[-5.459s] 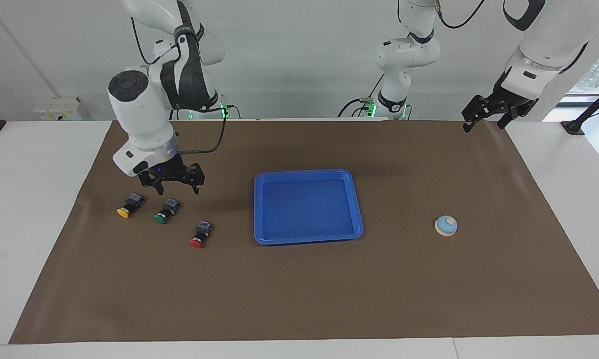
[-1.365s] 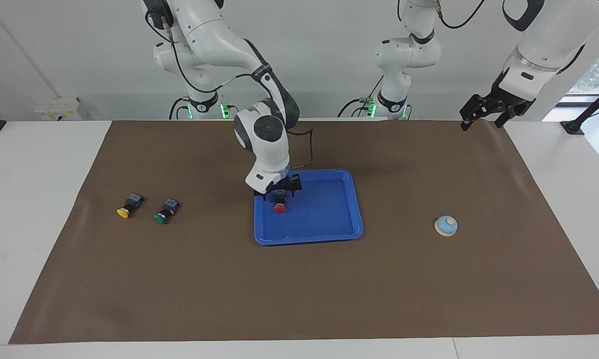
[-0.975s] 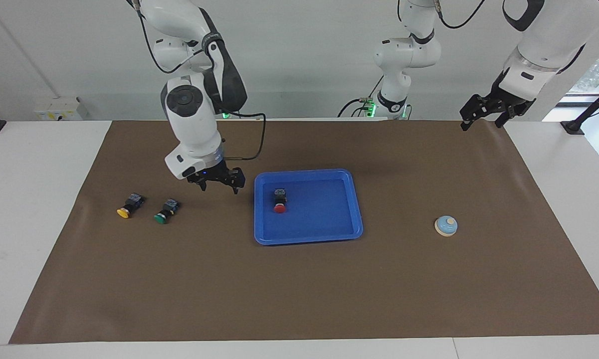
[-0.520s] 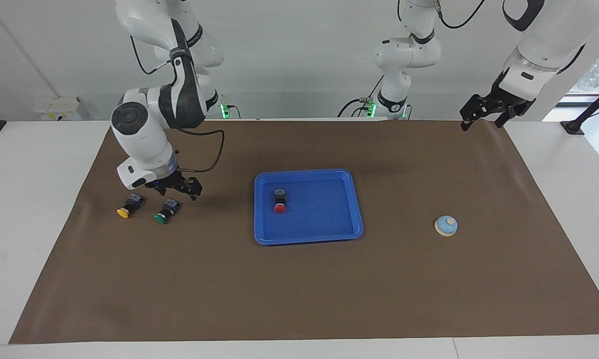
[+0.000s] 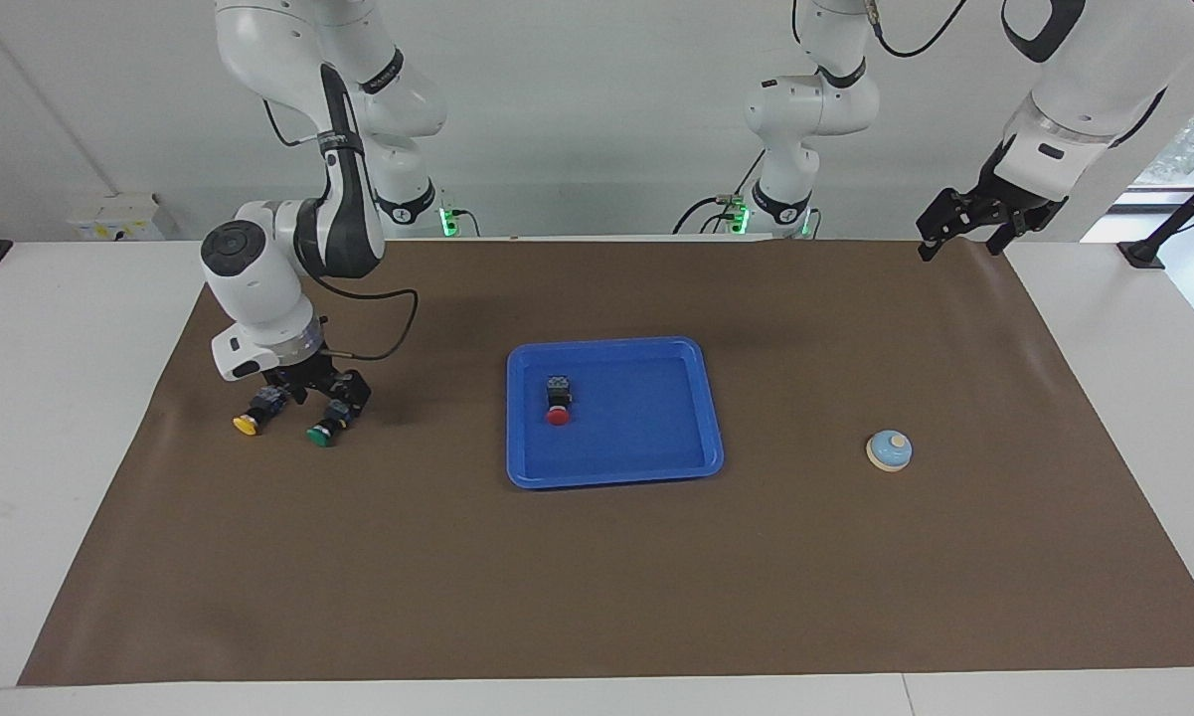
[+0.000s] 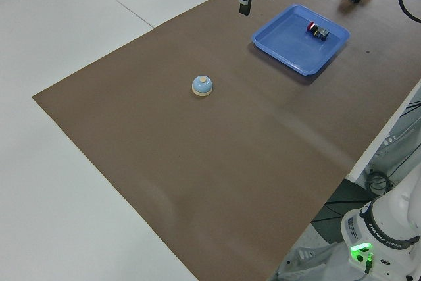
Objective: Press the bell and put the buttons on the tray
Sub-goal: 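Open the right gripper and withdraw it from the tray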
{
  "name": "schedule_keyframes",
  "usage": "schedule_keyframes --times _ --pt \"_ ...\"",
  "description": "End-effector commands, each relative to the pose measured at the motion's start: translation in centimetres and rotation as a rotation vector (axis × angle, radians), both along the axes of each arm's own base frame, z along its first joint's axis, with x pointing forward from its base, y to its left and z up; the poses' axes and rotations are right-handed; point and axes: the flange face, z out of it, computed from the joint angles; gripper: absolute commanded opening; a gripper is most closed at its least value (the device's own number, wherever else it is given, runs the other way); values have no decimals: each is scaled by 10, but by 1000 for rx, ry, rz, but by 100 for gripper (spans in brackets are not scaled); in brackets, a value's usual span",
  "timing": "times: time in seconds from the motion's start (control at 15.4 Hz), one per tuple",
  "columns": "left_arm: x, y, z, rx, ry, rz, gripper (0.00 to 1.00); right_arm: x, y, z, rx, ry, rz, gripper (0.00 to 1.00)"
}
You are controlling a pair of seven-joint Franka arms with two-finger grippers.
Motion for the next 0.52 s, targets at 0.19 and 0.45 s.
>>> schedule_keyframes --times 0.19,0.45 --pt "-5 -1 1 2 10 10 100 -1 -1 -28 9 -33 -15 100" --pt "-5 -1 2 2 8 10 100 2 0 -39 15 -45 -16 96"
